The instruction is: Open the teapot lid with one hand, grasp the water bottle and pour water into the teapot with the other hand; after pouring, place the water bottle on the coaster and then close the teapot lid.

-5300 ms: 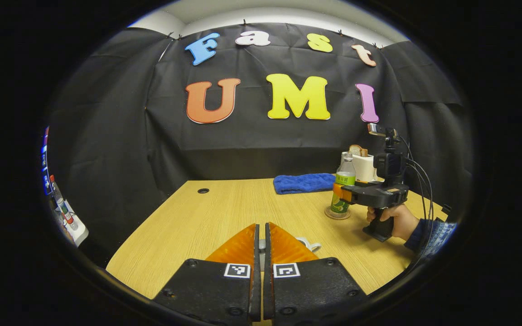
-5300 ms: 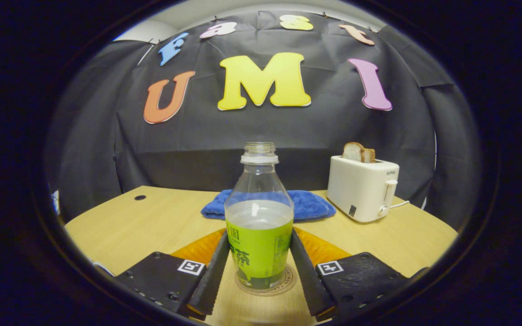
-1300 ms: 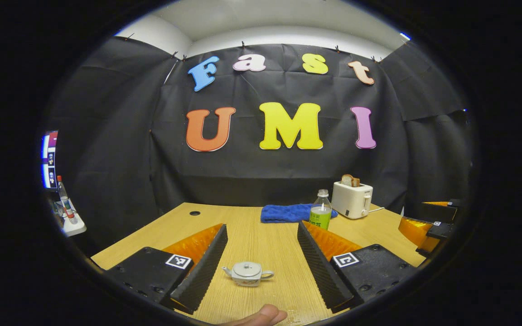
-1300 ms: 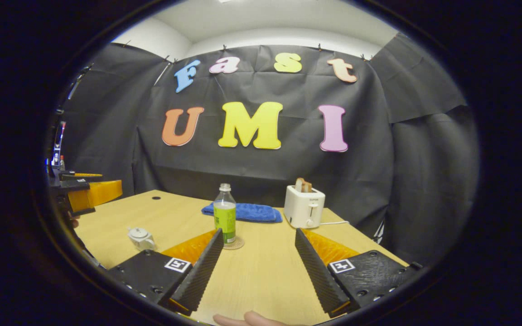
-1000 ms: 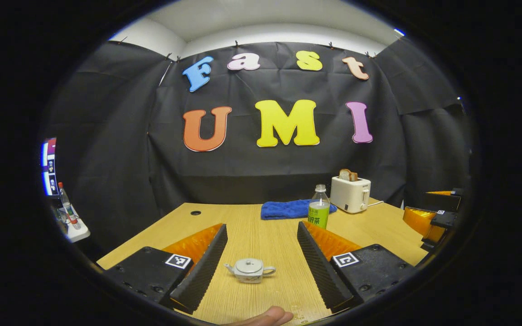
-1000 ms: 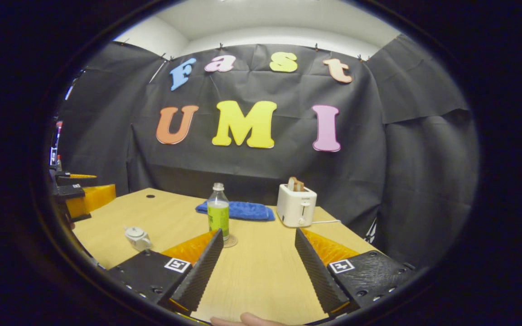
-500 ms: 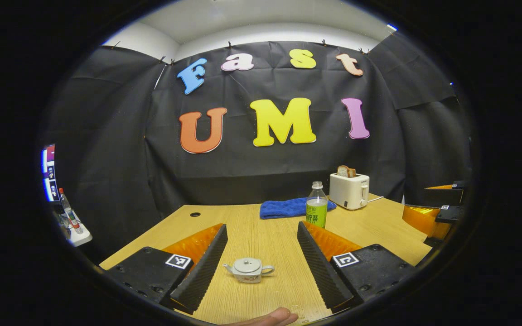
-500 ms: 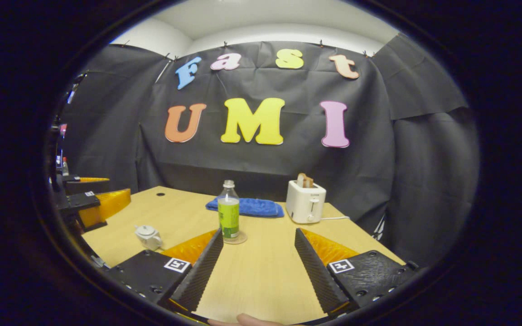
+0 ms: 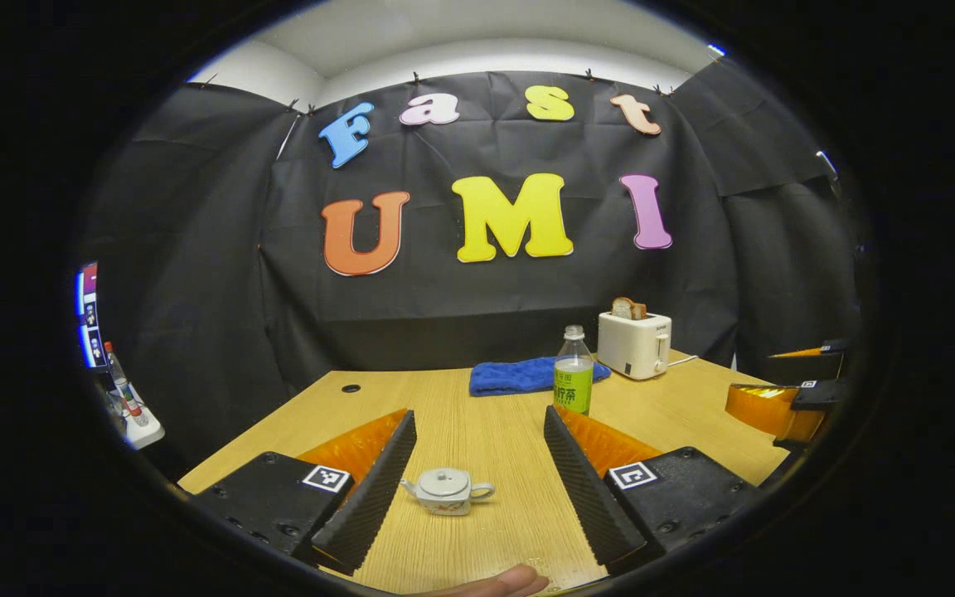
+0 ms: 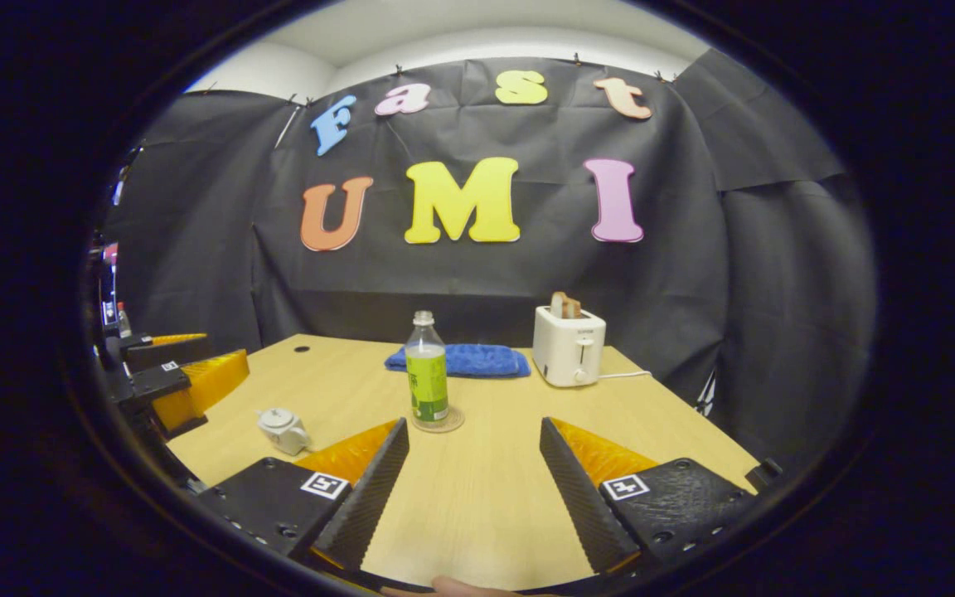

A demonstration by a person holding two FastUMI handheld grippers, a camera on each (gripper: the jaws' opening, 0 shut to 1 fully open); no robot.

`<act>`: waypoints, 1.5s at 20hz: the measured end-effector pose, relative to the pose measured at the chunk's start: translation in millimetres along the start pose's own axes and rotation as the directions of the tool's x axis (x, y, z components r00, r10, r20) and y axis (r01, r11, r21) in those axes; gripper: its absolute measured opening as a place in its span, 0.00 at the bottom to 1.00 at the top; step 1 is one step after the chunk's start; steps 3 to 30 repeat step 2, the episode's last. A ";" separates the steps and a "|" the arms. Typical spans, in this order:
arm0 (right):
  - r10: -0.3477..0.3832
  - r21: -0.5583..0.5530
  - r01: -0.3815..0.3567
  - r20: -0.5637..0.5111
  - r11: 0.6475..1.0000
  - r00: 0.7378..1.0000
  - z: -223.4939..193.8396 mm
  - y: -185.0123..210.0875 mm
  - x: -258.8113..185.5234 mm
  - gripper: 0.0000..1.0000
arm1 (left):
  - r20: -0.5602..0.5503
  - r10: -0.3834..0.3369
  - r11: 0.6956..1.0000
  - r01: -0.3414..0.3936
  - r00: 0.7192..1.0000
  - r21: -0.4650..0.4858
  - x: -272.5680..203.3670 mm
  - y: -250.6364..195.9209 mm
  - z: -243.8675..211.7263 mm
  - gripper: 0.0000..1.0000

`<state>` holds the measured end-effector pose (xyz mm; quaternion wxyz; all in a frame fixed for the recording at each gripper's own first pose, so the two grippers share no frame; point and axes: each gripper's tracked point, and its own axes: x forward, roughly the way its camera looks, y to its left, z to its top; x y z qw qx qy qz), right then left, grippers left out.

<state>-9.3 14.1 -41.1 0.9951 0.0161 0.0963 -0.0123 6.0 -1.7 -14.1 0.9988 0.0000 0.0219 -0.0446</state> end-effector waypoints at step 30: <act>-0.008 -0.012 0.008 -0.001 1.000 1.000 0.5 1.4 0.3 0.97 | 0.002 -0.002 1.000 0.002 1.000 0.002 -0.4 0.2 -0.4 0.97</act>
